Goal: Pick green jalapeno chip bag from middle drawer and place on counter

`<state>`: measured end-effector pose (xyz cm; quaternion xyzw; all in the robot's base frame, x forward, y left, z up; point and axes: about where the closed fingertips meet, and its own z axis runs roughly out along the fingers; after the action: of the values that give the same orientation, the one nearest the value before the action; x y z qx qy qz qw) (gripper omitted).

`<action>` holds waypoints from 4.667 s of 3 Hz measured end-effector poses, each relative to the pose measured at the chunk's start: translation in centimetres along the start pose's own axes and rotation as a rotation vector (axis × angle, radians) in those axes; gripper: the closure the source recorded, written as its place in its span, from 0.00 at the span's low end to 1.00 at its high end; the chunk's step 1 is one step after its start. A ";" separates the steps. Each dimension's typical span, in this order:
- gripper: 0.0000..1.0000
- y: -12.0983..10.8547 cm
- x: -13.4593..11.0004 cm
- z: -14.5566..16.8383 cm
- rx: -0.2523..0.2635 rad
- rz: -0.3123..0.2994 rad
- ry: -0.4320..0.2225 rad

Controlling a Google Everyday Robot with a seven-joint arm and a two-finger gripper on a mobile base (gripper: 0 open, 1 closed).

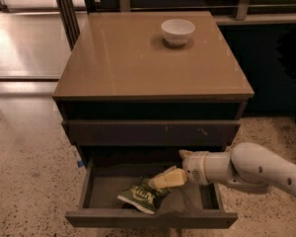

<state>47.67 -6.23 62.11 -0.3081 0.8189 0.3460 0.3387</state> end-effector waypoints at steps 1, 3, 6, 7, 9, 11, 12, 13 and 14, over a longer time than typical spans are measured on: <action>0.00 -0.4 1.6 0.8 0.015 0.035 0.001; 0.00 -2.4 6.3 7.2 0.002 0.087 0.010; 0.00 -4.8 8.2 14.0 -0.026 0.117 0.004; 0.00 -5.3 8.8 15.4 -0.016 0.121 0.022; 0.00 -5.4 10.8 17.7 0.009 0.108 0.119; 0.00 -4.9 13.9 16.4 0.068 0.123 0.242; 0.17 -4.8 14.3 16.3 0.070 0.124 0.252; 0.40 -4.8 14.3 16.3 0.070 0.124 0.252; 0.64 -4.8 14.3 16.3 0.070 0.124 0.252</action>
Offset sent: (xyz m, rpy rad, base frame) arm -0.0010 0.0227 -0.1157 0.0345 0.0974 -0.0904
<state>48.49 -0.23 40.76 -0.2861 0.8839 0.2962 0.2217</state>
